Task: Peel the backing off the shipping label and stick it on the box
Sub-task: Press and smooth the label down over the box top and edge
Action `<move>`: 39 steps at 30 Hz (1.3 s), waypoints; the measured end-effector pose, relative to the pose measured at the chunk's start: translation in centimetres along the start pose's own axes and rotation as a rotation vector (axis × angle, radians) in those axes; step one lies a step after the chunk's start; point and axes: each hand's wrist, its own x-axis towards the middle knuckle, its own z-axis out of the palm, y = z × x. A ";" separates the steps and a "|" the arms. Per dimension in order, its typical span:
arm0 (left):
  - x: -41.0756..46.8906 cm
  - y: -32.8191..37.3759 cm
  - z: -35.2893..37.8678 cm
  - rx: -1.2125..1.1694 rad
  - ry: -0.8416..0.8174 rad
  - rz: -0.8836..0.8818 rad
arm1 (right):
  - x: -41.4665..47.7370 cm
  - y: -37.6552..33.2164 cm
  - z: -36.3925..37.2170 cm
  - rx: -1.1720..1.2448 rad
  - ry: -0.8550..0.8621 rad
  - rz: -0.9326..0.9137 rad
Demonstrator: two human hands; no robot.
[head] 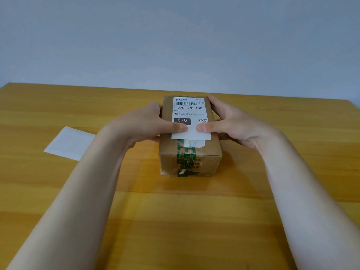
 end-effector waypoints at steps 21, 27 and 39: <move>-0.4 -1.1 -1.1 -0.141 -0.212 0.014 | -2.1 -0.5 -0.8 0.036 -0.218 -0.021; -0.4 -1.5 -1.3 -0.166 -0.264 0.022 | -2.2 -0.5 -0.8 0.062 -0.257 -0.007; 0.0 0.8 1.7 -0.059 0.130 -0.151 | -0.1 -1.4 1.8 -0.072 0.260 0.172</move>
